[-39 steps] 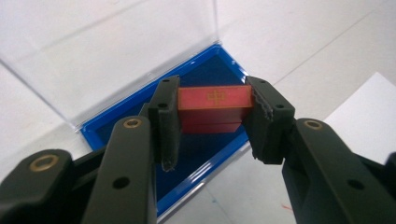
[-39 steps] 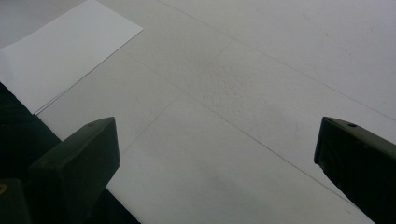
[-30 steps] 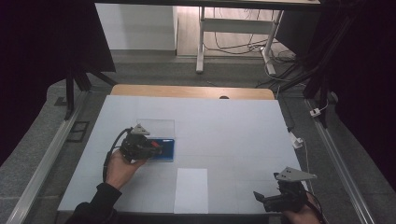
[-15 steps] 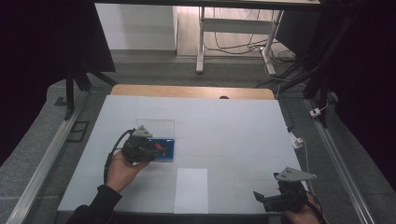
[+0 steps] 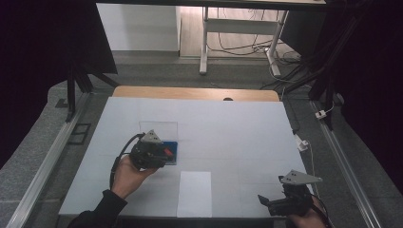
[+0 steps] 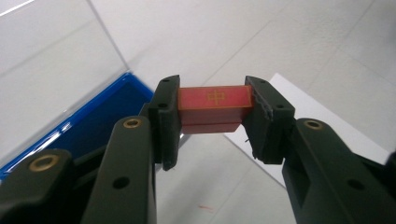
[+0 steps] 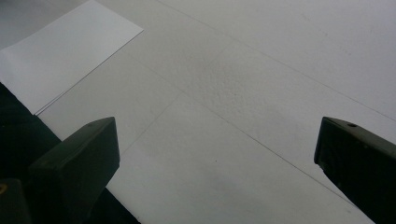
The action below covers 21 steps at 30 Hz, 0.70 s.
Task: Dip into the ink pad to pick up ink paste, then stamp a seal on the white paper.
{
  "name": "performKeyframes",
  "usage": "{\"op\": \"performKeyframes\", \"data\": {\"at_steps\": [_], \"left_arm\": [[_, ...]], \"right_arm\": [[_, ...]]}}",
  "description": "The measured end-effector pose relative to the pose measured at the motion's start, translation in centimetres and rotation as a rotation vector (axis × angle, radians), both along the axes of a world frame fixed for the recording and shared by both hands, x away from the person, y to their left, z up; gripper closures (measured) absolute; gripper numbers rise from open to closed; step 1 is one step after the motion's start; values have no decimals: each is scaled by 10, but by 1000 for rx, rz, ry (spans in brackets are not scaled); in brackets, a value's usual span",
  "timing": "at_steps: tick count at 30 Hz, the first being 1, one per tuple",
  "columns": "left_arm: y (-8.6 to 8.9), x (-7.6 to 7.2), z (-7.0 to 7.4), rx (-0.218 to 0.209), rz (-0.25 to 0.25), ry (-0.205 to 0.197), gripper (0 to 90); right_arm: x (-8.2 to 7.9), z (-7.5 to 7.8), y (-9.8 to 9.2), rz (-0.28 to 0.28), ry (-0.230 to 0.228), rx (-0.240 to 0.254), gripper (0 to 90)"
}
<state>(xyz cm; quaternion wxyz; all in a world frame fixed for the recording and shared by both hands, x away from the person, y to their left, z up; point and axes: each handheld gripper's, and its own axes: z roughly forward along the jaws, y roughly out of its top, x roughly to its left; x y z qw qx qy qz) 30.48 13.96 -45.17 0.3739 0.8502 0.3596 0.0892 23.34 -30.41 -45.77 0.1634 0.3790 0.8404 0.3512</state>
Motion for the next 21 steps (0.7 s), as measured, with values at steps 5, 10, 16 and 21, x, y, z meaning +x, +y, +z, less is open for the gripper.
{"op": "performKeyframes", "data": {"at_steps": [5,10,16,21], "left_arm": [[-8,-3,2,6,-32,3,582],[-15,-7,4,-1,-55,2,583],[-25,-10,4,5,-89,9,582],[-33,-13,3,-1,-110,18,583]], "right_arm": [[0,0,0,0,0,-1,3],[0,0,0,1,0,0,3],[0,0,0,2,0,-3,3],[0,0,0,0,1,1,3]]}}
